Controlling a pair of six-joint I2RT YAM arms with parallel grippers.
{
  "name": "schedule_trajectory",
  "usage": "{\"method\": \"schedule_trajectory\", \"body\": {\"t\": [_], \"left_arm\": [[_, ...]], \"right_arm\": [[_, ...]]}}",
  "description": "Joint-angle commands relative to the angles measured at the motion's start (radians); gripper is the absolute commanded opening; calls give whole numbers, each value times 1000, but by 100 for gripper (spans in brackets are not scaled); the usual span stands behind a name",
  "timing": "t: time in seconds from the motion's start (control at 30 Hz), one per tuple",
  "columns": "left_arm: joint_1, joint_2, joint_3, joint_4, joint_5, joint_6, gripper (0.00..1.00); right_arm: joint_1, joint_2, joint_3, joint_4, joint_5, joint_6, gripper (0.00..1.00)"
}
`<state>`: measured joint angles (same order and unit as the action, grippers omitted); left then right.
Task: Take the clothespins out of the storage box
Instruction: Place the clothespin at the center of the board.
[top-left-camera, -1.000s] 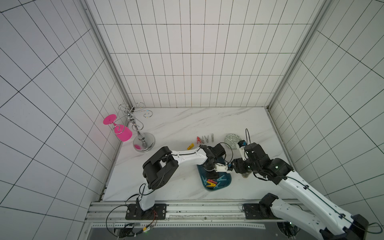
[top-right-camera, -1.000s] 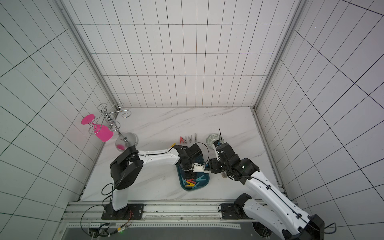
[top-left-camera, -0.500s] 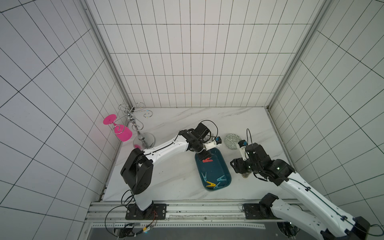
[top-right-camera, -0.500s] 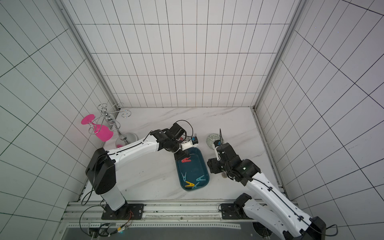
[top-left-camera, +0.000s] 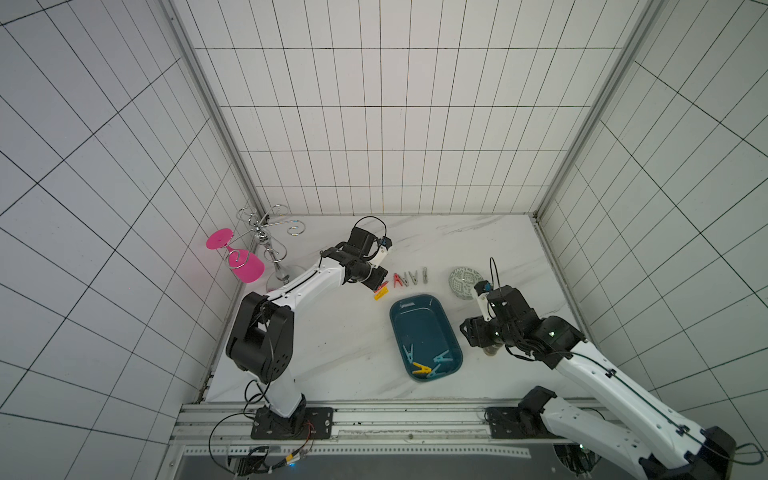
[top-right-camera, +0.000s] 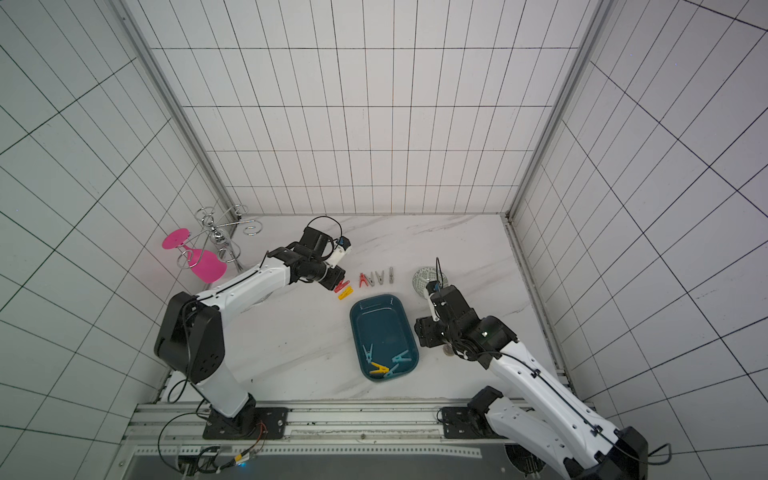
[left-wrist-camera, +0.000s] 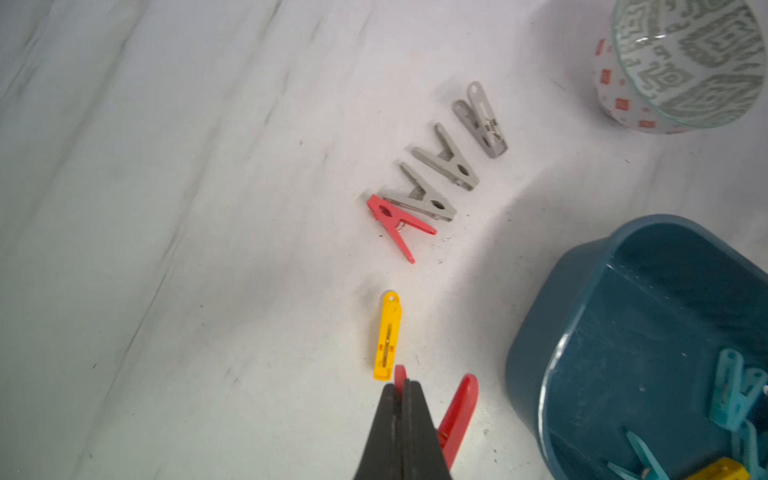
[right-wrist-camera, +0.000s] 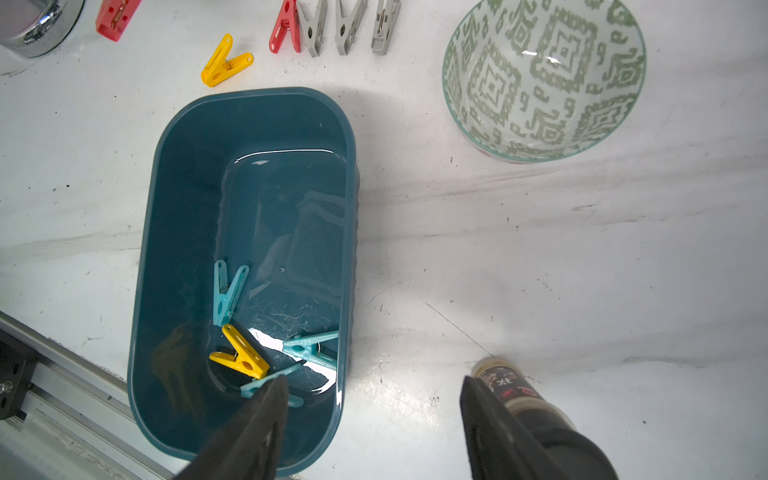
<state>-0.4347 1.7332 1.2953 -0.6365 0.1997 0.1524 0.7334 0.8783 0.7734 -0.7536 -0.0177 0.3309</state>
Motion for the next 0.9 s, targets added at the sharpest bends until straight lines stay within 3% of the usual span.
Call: {"method": "schedule_trajectory", "body": {"t": [0.0,0.43,0.87], "left_arm": [[41,80,4,41,-76,-55,4],[65,209,26,64,-101,-77,7],[34,112,49,9,-69,-25,32]], "right_arm": [[4,-2,-13,-20,19,11,70],[7,-7,-3,-42,30,34,70],[7,-3,-3,-44,42,34,72]]}}
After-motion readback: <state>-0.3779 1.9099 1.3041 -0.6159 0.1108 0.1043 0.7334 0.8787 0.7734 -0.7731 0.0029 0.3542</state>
